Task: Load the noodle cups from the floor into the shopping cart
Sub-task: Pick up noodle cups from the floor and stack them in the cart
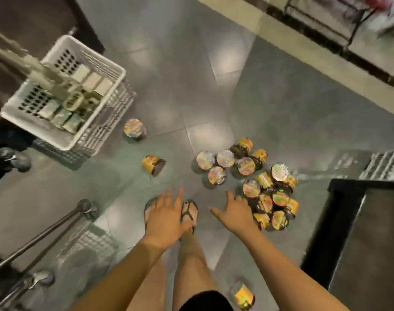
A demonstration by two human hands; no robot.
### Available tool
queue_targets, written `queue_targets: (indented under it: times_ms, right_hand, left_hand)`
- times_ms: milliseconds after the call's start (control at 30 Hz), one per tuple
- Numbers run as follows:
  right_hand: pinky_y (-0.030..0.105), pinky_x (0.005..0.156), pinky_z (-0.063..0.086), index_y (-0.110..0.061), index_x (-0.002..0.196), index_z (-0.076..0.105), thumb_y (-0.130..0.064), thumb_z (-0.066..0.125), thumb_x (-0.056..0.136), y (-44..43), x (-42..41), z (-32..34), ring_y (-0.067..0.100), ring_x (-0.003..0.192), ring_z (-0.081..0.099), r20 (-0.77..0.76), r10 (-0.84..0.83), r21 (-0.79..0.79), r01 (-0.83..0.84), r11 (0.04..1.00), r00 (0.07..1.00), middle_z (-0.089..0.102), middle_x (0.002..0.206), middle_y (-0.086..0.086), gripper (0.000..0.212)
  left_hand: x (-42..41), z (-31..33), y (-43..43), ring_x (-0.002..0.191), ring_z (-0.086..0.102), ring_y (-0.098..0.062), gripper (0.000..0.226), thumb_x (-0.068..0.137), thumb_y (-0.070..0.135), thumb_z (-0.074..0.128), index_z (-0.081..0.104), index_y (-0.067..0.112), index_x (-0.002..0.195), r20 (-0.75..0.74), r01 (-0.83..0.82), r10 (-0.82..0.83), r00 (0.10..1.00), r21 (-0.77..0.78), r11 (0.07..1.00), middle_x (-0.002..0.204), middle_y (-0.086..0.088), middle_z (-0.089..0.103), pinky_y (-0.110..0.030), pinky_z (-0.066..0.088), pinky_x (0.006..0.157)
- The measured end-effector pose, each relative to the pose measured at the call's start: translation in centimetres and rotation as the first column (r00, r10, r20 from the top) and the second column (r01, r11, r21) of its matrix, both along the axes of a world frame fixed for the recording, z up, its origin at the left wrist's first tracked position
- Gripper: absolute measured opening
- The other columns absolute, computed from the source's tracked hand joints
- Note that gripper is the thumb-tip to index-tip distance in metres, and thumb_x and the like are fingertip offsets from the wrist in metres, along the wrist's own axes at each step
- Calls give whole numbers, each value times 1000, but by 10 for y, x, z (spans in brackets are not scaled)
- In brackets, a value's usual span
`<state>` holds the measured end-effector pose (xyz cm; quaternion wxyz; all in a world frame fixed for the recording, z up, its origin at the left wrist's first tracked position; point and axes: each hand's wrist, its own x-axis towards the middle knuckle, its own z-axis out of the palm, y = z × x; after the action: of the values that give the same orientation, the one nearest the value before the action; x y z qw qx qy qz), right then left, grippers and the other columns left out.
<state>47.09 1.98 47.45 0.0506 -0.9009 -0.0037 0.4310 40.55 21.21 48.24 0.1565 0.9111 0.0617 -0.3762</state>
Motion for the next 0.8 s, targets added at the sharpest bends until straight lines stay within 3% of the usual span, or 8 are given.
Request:
queue_targets:
  times_ms: [100, 167, 233, 300, 400, 567, 733, 800]
  right_hand:
    - [42, 101, 38, -13, 151, 23, -69, 52, 84, -17, 11, -80, 37, 129, 40, -58, -219, 54, 222, 973, 974, 42, 140, 21, 91]
    - [44, 99, 43, -15, 148, 28, -67, 59, 81, -26, 15, -138, 38, 126, 44, -84, -416, 125, 424, 897, 905, 45, 139, 19, 91]
    - [45, 96, 46, -17, 145, 30, -66, 64, 78, -35, 16, -194, 35, 121, 49, -89, -591, 172, 597, 784, 802, 49, 136, 17, 90]
    - [46, 99, 44, -17, 147, 28, -64, 67, 75, -44, 18, -247, 34, 125, 47, -79, -704, 198, 703, 683, 706, 46, 139, 16, 95]
    - [44, 104, 40, -14, 150, 22, -66, 70, 72, -58, 21, -322, 34, 131, 40, -15, -735, 188, 724, 664, 678, 42, 144, 16, 106]
    - [43, 111, 33, -18, 153, 9, -69, 72, 66, -73, 30, -427, 31, 139, 27, -26, -788, 174, 779, 602, 615, 30, 152, 14, 119]
    - [37, 106, 33, -23, 153, -6, -75, 75, 55, -64, 41, -499, 28, 130, 35, 76, -765, 201, 742, 640, 639, 40, 138, 11, 137]
    - [37, 106, 35, -31, 150, -18, -73, 79, 48, -56, 47, -519, 26, 129, 35, 58, -791, 218, 766, 605, 609, 36, 137, 9, 147]
  left_hand:
    - [34, -65, -8, 147, 13, -28, 101, 79, 77, 39, -2, 23, 154, -75, 33, -35, 997, -23, 999, 161, -12, 7, -39, 18, 116]
    - [54, -119, -15, 142, 27, -29, 108, 68, 80, 32, 9, 20, 154, -40, 41, -42, 998, -12, 999, 158, -15, 21, -40, 27, 112]
    - [73, -178, -20, 130, 46, -36, 106, 66, 78, 40, 29, 14, 150, 57, 91, -91, 994, 2, 996, 147, -22, 40, -45, 42, 100]
    - [94, -236, -22, 137, 37, -36, 103, 74, 71, 56, 19, 15, 153, 25, 127, -128, 992, 4, 992, 153, -21, 30, -45, 36, 106]
    - [125, -316, -26, 145, 18, -31, 110, 77, 69, 60, -1, 21, 154, -12, 183, -183, 983, 14, 983, 160, -15, 8, -41, 22, 114]
    - [160, -422, -50, 142, 23, -37, 115, 72, 71, 63, 3, 18, 154, 115, 315, -318, 941, 48, 948, 158, -21, 10, -44, 28, 111]
    - [188, -506, -76, 145, 10, -38, 122, 68, 73, 66, -7, 24, 153, 188, 419, -425, 886, 69, 905, 159, -21, -3, -45, 20, 115]
    - [197, -528, -84, 145, 3, -41, 127, 63, 71, 71, -7, 28, 153, 219, 424, -433, 875, 89, 901, 158, -21, -9, -49, 16, 116]
